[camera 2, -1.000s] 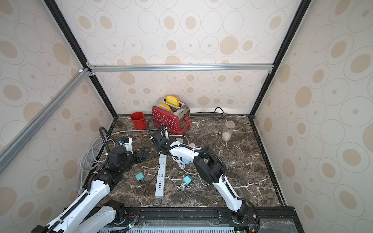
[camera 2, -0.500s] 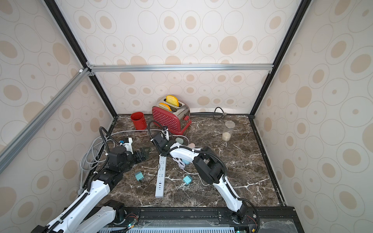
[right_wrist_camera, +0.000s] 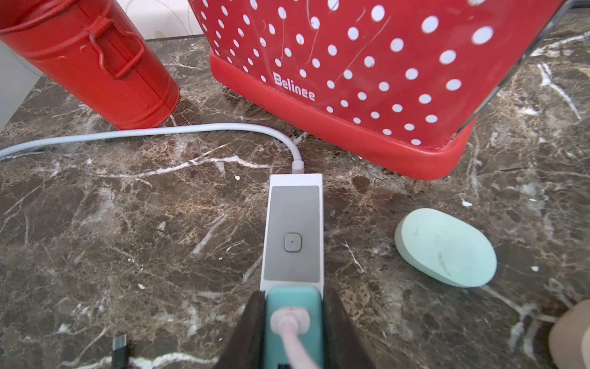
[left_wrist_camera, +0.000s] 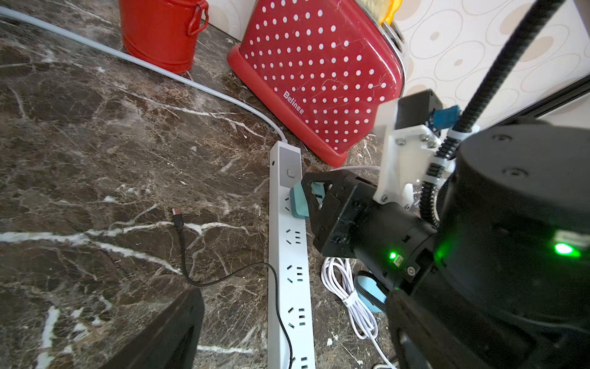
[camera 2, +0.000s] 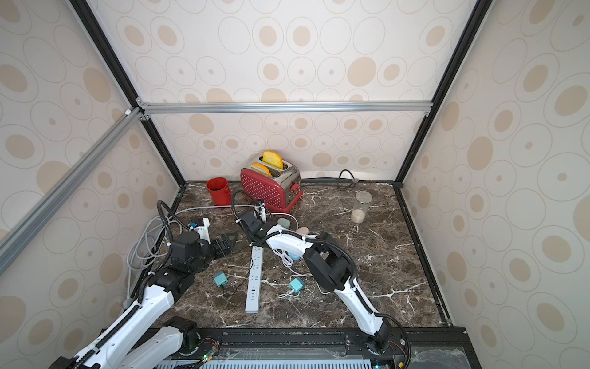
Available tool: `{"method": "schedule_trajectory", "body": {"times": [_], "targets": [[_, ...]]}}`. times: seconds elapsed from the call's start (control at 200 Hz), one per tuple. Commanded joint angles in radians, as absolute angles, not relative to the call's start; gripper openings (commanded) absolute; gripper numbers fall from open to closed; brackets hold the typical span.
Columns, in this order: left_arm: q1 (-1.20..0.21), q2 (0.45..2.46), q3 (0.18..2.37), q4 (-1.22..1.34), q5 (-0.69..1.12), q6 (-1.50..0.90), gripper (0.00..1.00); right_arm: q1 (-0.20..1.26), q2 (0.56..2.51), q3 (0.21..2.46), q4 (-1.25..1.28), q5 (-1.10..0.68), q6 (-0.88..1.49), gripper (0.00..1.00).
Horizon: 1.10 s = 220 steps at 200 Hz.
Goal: Charge the bluetooth headset
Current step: Insert the plug into the socket.
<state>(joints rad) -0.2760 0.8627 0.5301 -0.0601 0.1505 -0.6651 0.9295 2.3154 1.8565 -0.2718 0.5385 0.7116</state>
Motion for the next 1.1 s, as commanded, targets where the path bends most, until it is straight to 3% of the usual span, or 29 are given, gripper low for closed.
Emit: {"method": "schedule_trajectory", "body": {"times": [0.0,0.496,0.931,1.097], "targets": [[-0.272,0.861,0.549,-0.035,0.143,-0.658,0.91,0.949,2.439,1.812,-0.445,0.463,0.743,0.06],[-0.272,0.860,0.546,-0.024,0.145,-0.666,0.91,0.973,2.421,1.698,-0.422,0.441,0.825,0.05],[-0.272,0.852,0.544,-0.026,0.153,-0.668,0.91,0.994,2.509,1.806,-0.506,0.420,0.831,0.05],[-0.272,0.850,0.541,-0.029,0.156,-0.670,0.91,0.988,2.448,1.669,-0.389,0.411,0.867,0.04]]}}
